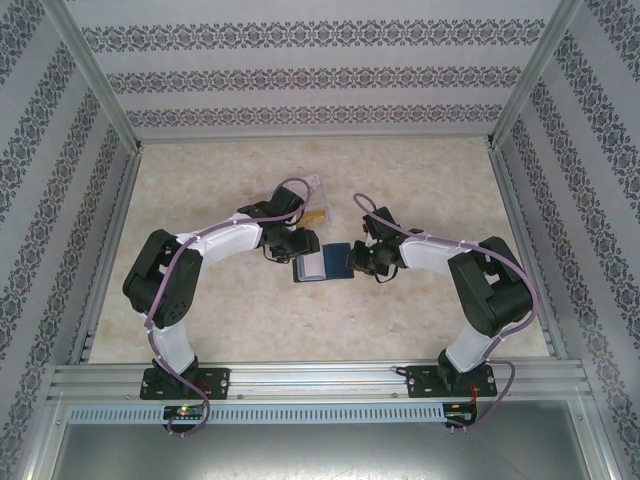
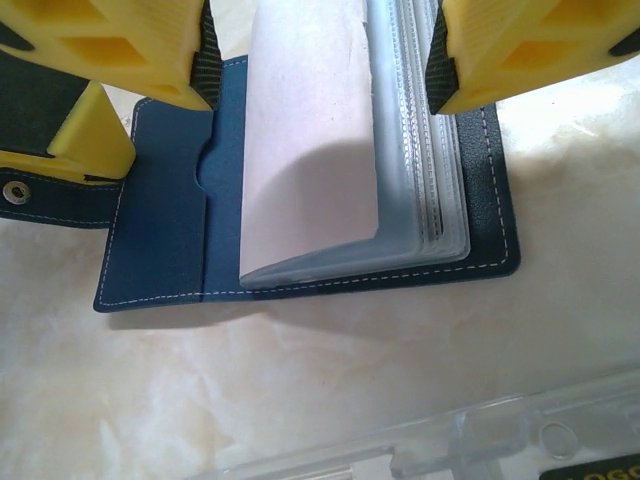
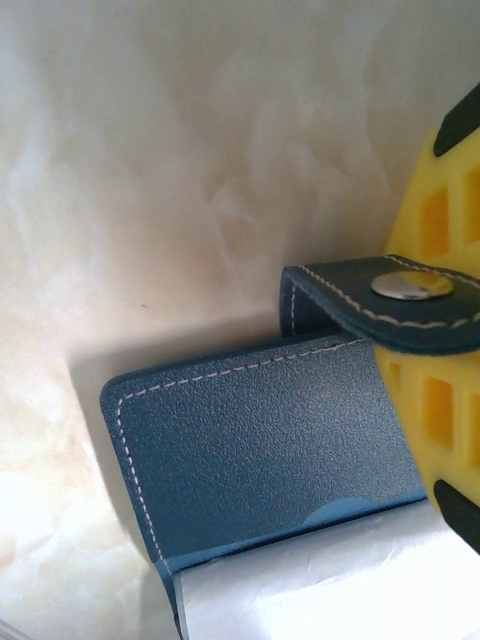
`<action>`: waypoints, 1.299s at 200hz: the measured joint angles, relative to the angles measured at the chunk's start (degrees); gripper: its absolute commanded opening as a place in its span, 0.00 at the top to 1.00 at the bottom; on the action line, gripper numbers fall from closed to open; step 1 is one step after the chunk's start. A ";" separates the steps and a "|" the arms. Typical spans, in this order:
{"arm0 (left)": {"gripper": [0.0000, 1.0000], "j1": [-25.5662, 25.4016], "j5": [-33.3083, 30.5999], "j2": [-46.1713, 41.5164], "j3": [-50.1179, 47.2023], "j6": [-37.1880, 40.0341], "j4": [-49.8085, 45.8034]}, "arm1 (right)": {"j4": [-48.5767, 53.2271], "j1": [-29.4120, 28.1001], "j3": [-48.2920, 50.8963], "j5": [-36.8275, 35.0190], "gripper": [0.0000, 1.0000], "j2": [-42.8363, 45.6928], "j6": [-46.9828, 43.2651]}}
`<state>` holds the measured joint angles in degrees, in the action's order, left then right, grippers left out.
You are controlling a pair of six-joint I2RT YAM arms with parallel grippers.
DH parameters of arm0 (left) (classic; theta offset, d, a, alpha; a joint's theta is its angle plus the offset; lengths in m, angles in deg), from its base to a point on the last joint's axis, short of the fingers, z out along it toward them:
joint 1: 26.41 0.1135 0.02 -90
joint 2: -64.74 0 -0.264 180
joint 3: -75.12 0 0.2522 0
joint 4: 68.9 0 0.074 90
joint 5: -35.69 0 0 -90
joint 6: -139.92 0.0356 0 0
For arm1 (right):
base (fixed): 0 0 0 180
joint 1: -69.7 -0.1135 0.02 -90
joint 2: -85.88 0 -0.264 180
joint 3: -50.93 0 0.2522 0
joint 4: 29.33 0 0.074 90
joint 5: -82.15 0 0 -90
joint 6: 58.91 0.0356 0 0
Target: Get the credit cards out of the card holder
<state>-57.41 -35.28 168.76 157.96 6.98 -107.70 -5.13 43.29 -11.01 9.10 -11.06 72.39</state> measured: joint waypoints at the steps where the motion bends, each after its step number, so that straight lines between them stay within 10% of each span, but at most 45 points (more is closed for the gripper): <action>1: 0.41 0.00 0.00 0.00 0.00 -0.02 0.00 | 0.00 0.00 0.00 0.02 0.80 -0.02 -0.04; 260: 0.46 0.28 8.59 4.11 0.90 -0.35 0.57 | 3.32 -0.74 -2.56 -1.29 0.81 -1.49 -0.72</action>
<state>-57.13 -26.69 172.87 158.86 6.63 -107.13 -1.81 42.54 -13.57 7.81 -12.55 71.67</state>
